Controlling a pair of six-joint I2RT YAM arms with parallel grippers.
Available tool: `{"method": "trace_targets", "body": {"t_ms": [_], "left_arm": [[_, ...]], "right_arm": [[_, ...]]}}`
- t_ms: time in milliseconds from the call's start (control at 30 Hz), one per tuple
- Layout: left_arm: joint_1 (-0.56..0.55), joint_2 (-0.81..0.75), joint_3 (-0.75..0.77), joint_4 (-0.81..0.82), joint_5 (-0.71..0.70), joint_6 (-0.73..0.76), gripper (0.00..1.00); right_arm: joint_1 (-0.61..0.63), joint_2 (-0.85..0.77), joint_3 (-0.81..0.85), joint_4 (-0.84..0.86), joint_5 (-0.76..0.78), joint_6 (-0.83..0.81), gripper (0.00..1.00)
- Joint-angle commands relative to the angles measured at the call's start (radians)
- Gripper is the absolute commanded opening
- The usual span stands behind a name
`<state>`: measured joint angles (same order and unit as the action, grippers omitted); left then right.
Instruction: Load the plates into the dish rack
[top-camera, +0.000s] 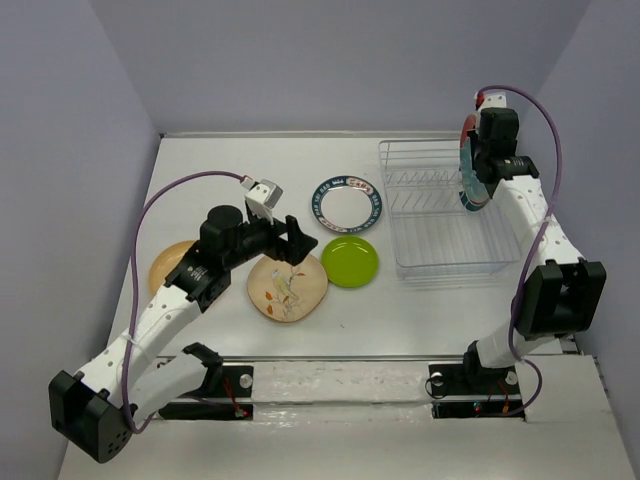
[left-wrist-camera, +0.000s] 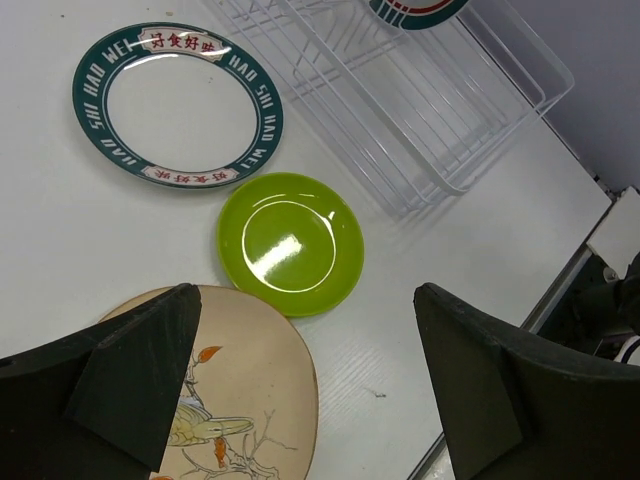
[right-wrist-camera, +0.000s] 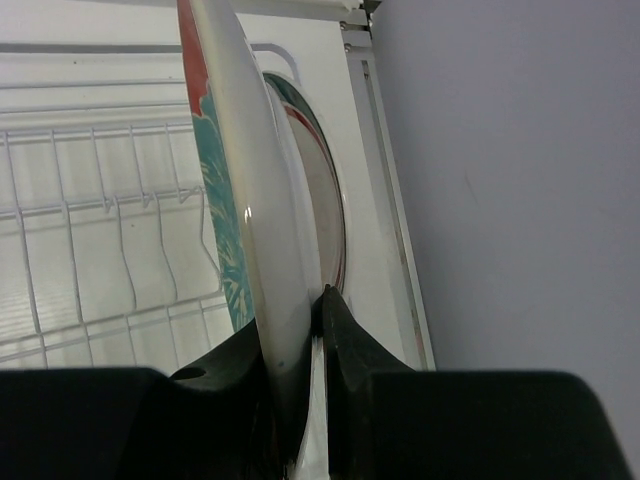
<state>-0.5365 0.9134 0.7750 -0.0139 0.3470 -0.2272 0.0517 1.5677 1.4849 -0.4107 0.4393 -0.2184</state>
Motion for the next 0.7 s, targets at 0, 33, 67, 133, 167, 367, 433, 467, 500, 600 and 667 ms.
{"method": "trace_targets", "body": {"t_ms": [0,33,67,133,167,367,433,467,500,600,667], "left_arm": [[-0.014,-0.005,0.053,0.015,-0.036,0.031,0.99],[-0.014,-0.008,0.053,0.015,-0.036,0.031,0.99],[-0.016,-0.008,0.053,0.015,-0.039,0.031,0.99],[-0.016,-0.014,0.052,0.015,-0.042,0.031,0.99],[-0.014,-0.016,0.052,0.015,-0.043,0.031,0.99],[-0.016,-0.019,0.05,0.015,-0.051,0.031,0.99],[-0.017,-0.016,0.05,0.015,-0.052,0.029,0.99],[-0.017,-0.016,0.05,0.015,-0.052,0.031,0.99],[-0.016,-0.013,0.05,0.017,-0.054,0.029,0.99],[-0.017,-0.007,0.05,0.015,-0.06,0.029,0.99],[-0.016,-0.002,0.049,0.015,-0.066,0.029,0.99]], "right_arm": [[-0.013,-0.023,0.061,0.168,0.055,-0.022,0.07],[-0.022,-0.021,0.058,0.167,0.05,-0.021,0.07],[-0.023,-0.02,0.058,0.168,0.047,-0.019,0.07],[-0.023,-0.011,0.061,0.17,0.045,-0.016,0.07],[-0.023,-0.008,0.061,0.168,0.039,-0.015,0.07],[-0.041,0.044,0.031,0.174,0.022,0.022,0.07],[-0.05,0.063,0.015,0.193,0.004,0.045,0.07],[-0.05,0.068,0.012,0.199,-0.002,0.05,0.07],[-0.05,0.072,0.008,0.202,-0.014,0.054,0.07],[-0.05,0.081,-0.002,0.207,-0.031,0.077,0.07],[-0.05,0.083,-0.008,0.207,-0.033,0.097,0.18]]}}
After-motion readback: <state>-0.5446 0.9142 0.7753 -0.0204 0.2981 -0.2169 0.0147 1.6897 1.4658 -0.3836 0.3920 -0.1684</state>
